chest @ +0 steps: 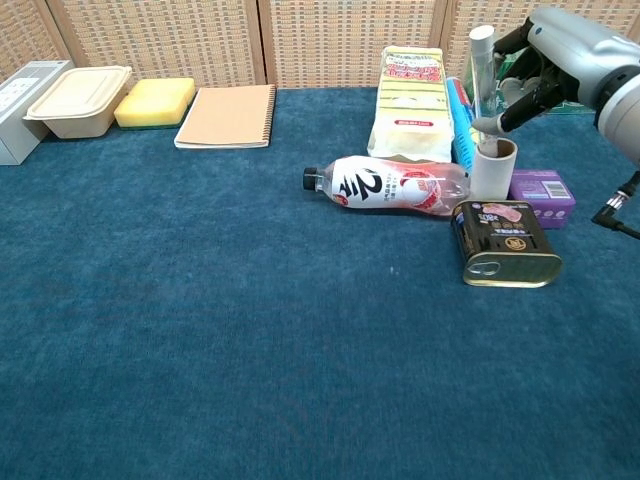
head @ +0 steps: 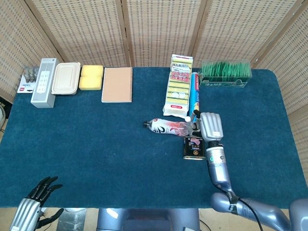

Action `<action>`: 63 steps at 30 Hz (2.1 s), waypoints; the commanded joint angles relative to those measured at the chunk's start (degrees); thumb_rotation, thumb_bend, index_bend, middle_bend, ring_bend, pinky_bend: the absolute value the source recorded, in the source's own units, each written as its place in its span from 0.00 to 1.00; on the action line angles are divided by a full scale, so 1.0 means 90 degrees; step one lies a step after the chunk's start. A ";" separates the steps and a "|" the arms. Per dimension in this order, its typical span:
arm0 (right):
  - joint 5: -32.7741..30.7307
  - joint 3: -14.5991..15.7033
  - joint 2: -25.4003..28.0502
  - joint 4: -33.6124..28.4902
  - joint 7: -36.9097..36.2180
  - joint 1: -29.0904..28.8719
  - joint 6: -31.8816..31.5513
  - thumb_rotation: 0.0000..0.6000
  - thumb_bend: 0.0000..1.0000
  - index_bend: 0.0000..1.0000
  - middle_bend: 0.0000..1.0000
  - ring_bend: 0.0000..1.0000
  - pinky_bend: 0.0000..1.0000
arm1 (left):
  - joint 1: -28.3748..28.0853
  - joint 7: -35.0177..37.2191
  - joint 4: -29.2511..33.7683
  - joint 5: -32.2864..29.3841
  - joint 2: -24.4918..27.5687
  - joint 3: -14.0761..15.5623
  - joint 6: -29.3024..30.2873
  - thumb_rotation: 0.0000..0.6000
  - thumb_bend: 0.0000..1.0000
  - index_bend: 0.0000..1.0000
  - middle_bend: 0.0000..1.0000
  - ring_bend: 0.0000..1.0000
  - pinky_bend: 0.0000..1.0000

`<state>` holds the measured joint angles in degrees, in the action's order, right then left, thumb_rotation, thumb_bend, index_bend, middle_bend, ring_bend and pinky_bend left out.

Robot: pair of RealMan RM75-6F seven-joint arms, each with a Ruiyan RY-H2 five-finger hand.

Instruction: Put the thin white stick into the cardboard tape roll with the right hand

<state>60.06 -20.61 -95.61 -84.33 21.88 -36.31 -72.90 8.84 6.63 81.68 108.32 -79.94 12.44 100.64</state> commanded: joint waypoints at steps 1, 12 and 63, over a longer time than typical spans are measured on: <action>-0.0008 -0.0006 0.0012 -0.0025 0.0006 -0.0002 0.0001 1.00 0.35 0.67 0.81 0.82 0.58 | 0.0000 -0.0001 0.0001 -0.0002 0.0002 0.0000 -0.0002 1.00 0.18 0.23 0.15 0.10 0.26; -0.0128 -0.0024 0.0223 -0.0318 0.0184 0.0016 0.0021 1.00 0.35 0.69 0.83 0.83 0.58 | 0.0003 0.0011 -0.0010 0.0002 0.0001 -0.0002 0.0011 1.00 0.18 0.24 0.15 0.10 0.26; -0.1333 -0.0097 0.2696 -0.3504 0.2082 -0.0086 -0.0169 1.00 0.35 0.69 0.86 0.86 0.60 | -0.0036 0.0303 -0.0052 0.0024 0.0117 -0.0049 0.0172 1.00 0.18 0.24 0.15 0.10 0.26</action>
<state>48.45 -21.30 -71.82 -115.43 40.50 -36.89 -74.44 8.51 9.35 81.22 108.53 -78.89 11.99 102.19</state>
